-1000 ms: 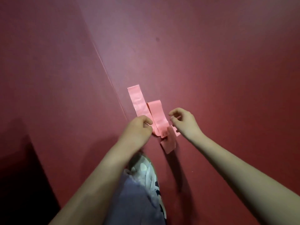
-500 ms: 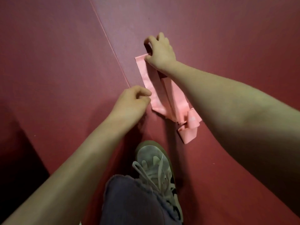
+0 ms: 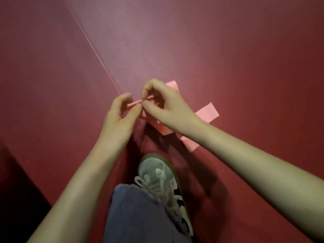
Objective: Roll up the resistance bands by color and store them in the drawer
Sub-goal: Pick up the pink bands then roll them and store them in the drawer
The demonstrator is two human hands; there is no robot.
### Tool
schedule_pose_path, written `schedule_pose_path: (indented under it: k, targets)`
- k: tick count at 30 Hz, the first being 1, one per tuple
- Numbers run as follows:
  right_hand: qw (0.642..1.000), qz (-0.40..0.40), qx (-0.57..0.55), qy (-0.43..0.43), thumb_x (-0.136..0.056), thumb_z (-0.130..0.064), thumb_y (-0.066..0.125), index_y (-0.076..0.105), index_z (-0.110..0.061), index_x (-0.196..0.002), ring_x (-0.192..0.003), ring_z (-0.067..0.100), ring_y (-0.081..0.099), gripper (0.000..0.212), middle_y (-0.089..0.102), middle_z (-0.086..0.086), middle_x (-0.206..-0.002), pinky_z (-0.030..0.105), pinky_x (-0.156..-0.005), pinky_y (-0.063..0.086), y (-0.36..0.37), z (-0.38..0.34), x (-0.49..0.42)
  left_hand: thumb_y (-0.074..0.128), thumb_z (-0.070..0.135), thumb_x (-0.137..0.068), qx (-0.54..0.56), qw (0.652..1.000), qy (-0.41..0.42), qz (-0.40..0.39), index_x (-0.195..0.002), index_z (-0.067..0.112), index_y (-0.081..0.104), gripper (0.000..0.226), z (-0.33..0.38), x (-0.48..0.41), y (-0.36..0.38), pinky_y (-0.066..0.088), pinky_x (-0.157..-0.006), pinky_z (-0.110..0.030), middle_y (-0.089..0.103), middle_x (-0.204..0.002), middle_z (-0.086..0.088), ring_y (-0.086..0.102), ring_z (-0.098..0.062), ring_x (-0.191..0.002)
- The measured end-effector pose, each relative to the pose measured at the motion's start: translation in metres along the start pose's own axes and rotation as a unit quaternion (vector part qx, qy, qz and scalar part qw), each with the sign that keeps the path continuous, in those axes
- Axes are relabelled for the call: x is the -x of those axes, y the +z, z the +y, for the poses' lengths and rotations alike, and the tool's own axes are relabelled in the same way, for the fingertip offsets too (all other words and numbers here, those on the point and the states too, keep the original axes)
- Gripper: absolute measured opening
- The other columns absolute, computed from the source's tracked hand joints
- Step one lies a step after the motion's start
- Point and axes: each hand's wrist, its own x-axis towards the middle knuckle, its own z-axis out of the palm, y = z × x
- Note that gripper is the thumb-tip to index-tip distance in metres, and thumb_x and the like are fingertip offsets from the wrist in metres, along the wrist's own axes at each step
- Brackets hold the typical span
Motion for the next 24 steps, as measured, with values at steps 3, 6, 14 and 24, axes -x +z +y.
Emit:
schedule_pose_path:
  k: [3, 6, 14, 24]
  targets:
    - [0.986, 0.026, -0.148, 0.078, -0.083, 0.001, 0.055, 0.045, -0.023, -0.077, -0.05, -0.003, 0.043, 0.027, 0.045, -0.007, -0.064, 0.009, -0.051, 0.035, -0.003, 0.001, 0.036, 0.048, -0.001, -0.087, 0.031, 0.996, 0.037, -0.074, -0.077, 0.013, 0.058, 0.02, 0.003, 0.02, 0.004, 0.041, -0.059, -0.002, 0.065, -0.057, 0.018, 0.055, 0.011, -0.057]
    - [0.968, 0.072, -0.201, 0.135, -0.082, -0.004, 0.056, 0.047, -0.024, -0.082, -0.054, 0.003, 0.05, 0.023, 0.049, -0.003, -0.071, 0.014, -0.057, 0.04, -0.004, 0.015, 0.055, 0.046, -0.001, -0.088, 0.044, 0.997, 0.03, -0.061, -0.066, 0.015, 0.052, 0.028, -0.002, 0.032, 0.01, 0.037, -0.049, -0.003, 0.057, -0.046, 0.019, 0.049, 0.008, -0.047]
    - [0.923, 0.15, 0.283, 0.214, -0.082, -0.015, 0.058, 0.058, -0.014, -0.106, -0.103, 0.027, 0.049, 0.024, 0.055, 0.006, -0.108, 0.038, -0.089, 0.037, -0.024, 0.094, 0.081, 0.048, 0.011, -0.091, 0.074, 0.995, -0.015, 0.072, -0.068, 0.021, 0.054, 0.026, -0.014, 0.023, 0.011, 0.044, -0.052, -0.013, 0.059, -0.045, 0.017, 0.049, 0.003, -0.046]
    - [0.933, 0.171, 0.236, 0.211, -0.078, -0.032, 0.06, 0.054, -0.01, -0.081, -0.09, 0.025, 0.049, 0.023, 0.054, 0.007, -0.088, 0.037, -0.093, 0.032, -0.027, 0.096, 0.082, 0.049, 0.013, -0.09, 0.079, 0.985, 0.046, 0.147, -0.067, 0.024, 0.052, 0.026, 0.006, 0.025, -0.003, 0.036, -0.044, -0.012, 0.056, -0.043, 0.02, 0.044, 0.004, -0.043]
